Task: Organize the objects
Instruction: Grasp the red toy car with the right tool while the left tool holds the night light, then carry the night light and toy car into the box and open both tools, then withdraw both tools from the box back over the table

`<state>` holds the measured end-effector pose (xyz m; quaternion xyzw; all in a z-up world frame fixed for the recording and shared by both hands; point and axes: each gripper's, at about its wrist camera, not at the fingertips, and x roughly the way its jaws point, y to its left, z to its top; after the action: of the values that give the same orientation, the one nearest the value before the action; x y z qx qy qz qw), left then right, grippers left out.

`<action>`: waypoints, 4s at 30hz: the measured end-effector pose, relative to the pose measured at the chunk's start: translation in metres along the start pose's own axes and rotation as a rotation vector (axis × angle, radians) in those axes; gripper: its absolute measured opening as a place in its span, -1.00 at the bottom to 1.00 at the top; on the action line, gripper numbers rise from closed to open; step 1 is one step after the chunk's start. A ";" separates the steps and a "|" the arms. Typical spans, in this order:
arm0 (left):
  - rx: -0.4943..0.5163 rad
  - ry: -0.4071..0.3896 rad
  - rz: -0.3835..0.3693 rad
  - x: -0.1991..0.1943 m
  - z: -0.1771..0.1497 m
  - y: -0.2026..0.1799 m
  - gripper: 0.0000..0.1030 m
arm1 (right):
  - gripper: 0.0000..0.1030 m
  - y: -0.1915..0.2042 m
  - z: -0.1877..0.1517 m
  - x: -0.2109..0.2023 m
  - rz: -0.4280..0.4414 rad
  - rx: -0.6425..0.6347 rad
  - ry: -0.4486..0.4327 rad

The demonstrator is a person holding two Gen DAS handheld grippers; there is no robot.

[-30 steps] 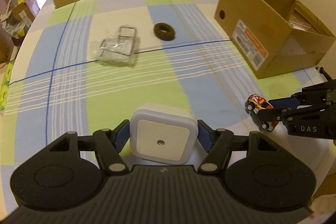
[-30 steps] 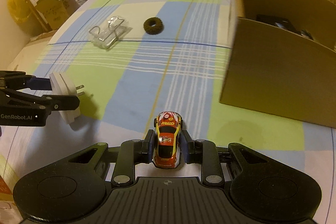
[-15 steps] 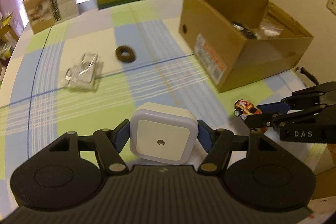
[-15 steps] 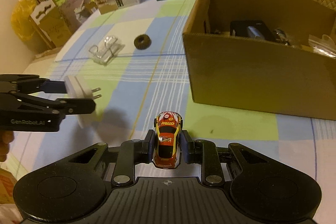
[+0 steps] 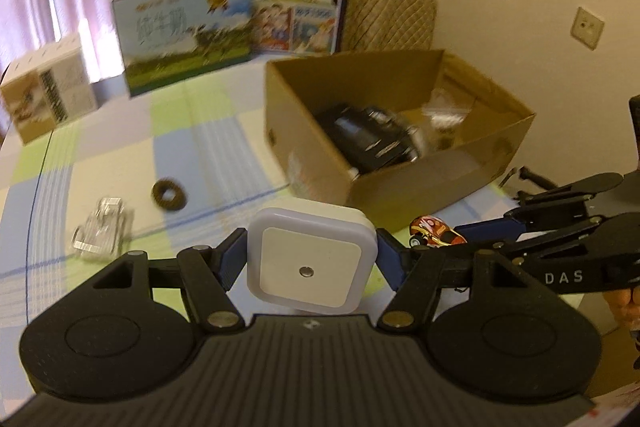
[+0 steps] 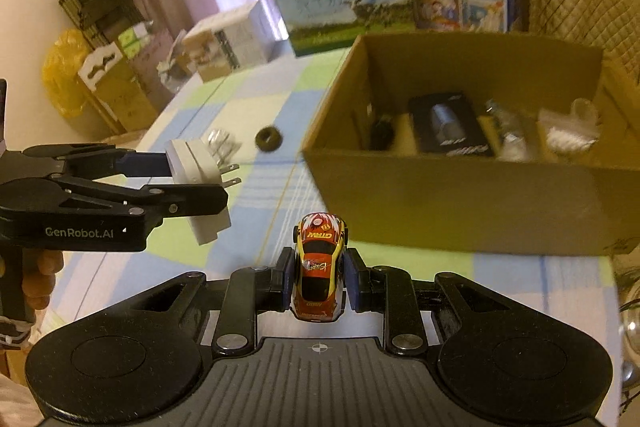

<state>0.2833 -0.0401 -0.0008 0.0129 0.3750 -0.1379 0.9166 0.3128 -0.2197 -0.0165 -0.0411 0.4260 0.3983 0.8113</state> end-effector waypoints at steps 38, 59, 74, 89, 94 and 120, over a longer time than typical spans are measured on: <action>0.041 -0.041 0.056 0.111 0.111 -0.083 0.24 | -0.56 -0.200 0.079 -0.017 -0.418 -0.006 -0.012; 0.029 0.059 0.036 0.146 0.105 -0.082 0.24 | -0.55 -0.218 0.083 0.003 -0.390 0.014 0.046; 0.023 0.129 0.022 0.159 0.099 -0.085 0.24 | -0.55 -0.218 0.082 0.003 -0.375 0.016 0.040; 0.022 0.146 0.000 0.159 0.101 -0.086 0.51 | -0.55 -0.222 0.082 0.000 -0.343 0.036 0.027; 0.005 0.130 0.019 0.151 0.104 -0.079 0.67 | -0.44 -0.223 0.080 -0.006 -0.319 0.052 0.005; -0.109 -0.047 0.178 0.060 0.089 -0.023 0.99 | 0.34 -0.154 0.056 -0.051 -0.158 0.101 -0.168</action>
<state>0.3785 -0.0881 0.0238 -0.0070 0.3576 -0.0356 0.9332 0.4383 -0.3329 0.0141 -0.0001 0.3713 0.3131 0.8741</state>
